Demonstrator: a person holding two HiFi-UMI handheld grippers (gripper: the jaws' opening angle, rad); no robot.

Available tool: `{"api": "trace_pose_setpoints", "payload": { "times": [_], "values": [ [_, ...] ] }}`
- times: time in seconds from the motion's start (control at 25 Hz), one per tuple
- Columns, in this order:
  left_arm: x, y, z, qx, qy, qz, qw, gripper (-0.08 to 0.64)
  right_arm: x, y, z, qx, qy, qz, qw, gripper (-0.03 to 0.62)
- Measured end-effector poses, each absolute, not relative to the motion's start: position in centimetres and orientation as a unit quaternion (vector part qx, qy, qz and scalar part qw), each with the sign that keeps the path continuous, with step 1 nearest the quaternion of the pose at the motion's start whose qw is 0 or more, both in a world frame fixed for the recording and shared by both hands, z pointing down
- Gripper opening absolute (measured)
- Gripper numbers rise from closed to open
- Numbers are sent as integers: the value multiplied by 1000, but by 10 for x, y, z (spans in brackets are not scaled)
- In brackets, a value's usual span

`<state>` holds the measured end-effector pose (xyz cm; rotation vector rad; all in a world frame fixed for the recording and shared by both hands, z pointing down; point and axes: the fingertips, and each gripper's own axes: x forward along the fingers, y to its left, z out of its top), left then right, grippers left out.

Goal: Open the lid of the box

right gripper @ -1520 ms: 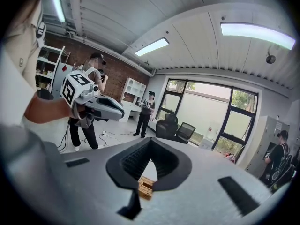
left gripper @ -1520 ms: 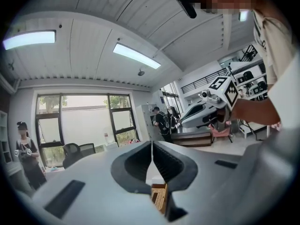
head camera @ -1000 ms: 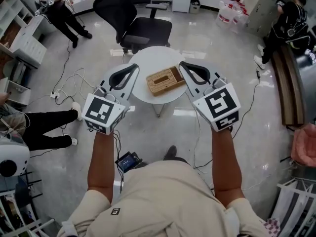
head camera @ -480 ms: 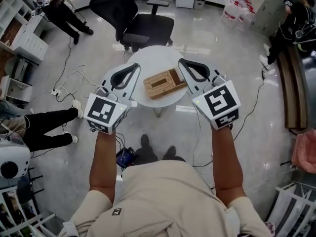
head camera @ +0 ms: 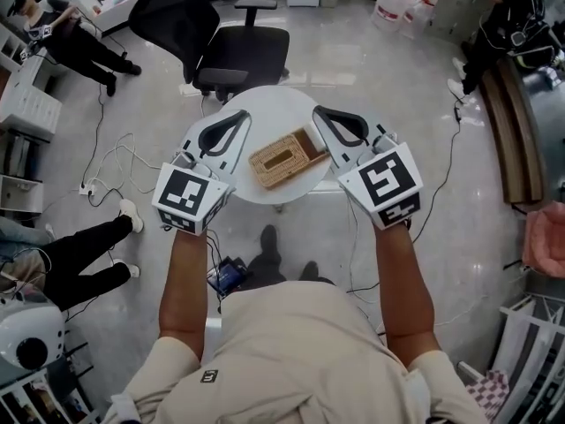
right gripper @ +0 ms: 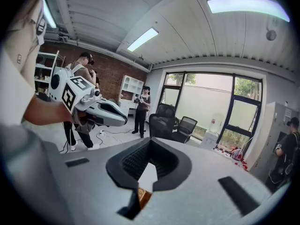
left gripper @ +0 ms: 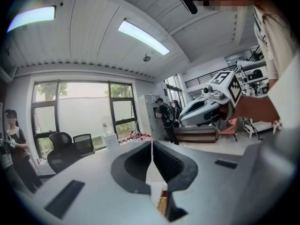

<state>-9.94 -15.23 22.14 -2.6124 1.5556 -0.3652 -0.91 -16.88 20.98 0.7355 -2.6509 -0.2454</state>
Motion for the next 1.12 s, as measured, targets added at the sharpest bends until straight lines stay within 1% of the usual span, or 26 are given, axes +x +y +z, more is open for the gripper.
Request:
{"api": "trace_pose_setpoints", "payload": {
  "times": [0.28,0.64,1.12],
  "values": [
    [-105,-175,249,-862,489,-133,16,14,-13,-191,235,273,-938,-64,203,-8],
    [-97,-193,303,-873,461,-159,-22,14,-6,-214,278,284,-933,-31,216,-8],
    [-94,-193,387,-882,426,-190,-69,14,-8,-218,343,290,-927,6,239,-8]
  ]
}}
